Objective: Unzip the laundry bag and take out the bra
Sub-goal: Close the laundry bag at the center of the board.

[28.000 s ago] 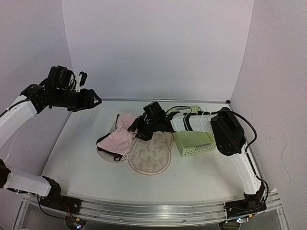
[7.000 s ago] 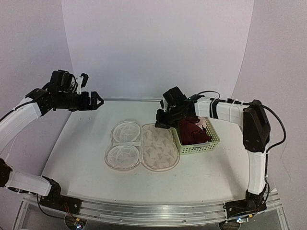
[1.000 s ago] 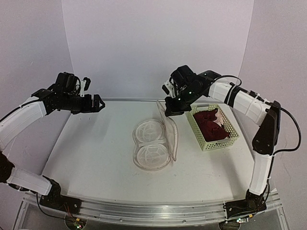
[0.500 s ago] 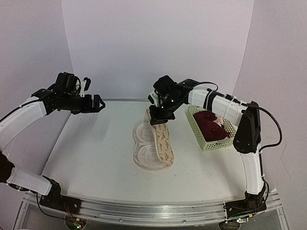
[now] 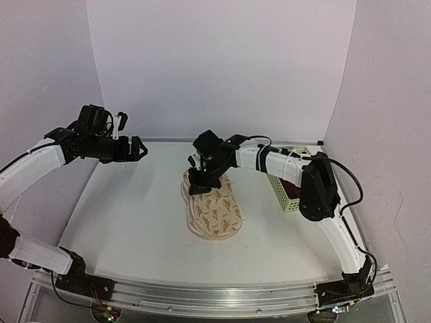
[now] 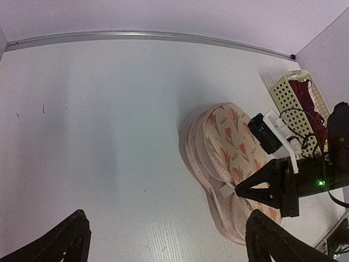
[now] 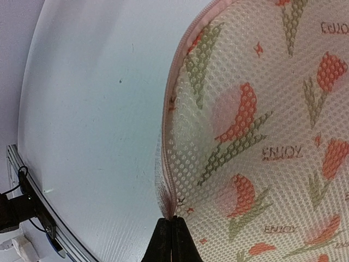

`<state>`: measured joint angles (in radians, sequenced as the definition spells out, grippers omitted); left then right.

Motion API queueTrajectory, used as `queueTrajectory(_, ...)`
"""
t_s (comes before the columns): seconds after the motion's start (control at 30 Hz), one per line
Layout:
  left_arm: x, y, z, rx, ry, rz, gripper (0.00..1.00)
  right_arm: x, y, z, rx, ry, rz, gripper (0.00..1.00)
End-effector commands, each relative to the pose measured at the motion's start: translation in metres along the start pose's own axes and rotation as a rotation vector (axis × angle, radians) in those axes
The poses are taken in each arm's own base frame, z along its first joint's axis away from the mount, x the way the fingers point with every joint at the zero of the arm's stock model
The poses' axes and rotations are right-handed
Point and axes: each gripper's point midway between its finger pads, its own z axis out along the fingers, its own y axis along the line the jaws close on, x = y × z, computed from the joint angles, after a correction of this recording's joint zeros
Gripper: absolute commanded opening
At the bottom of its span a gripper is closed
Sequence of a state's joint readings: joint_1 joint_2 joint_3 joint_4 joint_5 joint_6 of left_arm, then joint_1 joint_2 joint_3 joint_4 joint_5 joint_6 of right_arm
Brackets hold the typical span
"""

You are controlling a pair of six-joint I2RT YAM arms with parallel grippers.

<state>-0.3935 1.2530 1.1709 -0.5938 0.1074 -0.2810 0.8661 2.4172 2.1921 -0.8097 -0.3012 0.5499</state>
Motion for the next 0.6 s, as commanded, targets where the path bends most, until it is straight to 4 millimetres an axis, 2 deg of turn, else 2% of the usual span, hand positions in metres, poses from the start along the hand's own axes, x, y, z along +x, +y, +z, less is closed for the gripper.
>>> queueTrajectory(0.0, -0.014, -0.008, -0.015, 0.037, -0.068, 0.026, 1.00, -0.018, 0.025, 0.004, -0.100, -0.063, 0.008, 0.00)
queueTrajectory(0.13, -0.013, -0.009, -0.017, 0.042, -0.071, 0.027, 1.00, -0.019, 0.022, 0.017, -0.096, -0.070, 0.016, 0.04)
queueTrajectory(0.27, -0.013, -0.008, -0.018, 0.040, -0.069, 0.036, 1.00, -0.022, 0.021, 0.017, -0.087, -0.085, 0.017, 0.27)
queueTrajectory(0.37, -0.012, -0.008, -0.018, 0.037, -0.066, 0.039, 1.00, -0.022, 0.021, 0.017, -0.086, -0.086, 0.018, 0.41)
queueTrajectory(0.57, -0.012, -0.008, -0.018, 0.038, -0.065, 0.044, 1.00, -0.030, 0.025, -0.002, -0.073, -0.129, -0.001, 0.60)
